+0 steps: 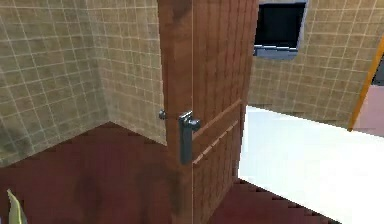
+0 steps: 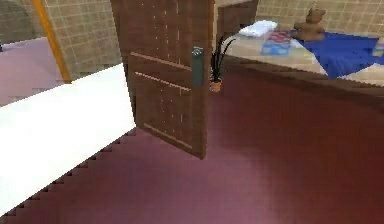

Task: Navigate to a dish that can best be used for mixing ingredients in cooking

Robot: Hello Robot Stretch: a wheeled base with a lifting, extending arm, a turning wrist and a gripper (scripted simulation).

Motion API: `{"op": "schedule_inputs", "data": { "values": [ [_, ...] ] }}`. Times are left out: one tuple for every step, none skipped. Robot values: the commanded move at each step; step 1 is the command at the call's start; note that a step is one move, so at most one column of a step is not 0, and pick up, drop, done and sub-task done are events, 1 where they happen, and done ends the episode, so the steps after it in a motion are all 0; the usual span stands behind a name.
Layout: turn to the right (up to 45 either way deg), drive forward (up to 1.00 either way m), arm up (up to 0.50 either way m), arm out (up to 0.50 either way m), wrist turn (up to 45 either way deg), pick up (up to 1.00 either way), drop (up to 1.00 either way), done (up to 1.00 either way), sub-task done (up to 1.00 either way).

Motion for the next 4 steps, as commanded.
{"op": "schedule_inputs", "data": {
  "values": [
    [0.0,0.3,0.0,0.0,0.0,0.0,0.0,0.0,0.0],
    [-45.0,0.0,0.0,0.0,0.0,0.0,0.0,0.0,0.0],
    [-9.0,0.0,0.0,0.0,0.0,0.0,0.0,0.0,0.0],
    [0.0,0.75,0.0,0.0,0.0,0.0,0.0,0.0,0.0]
  ]
}}
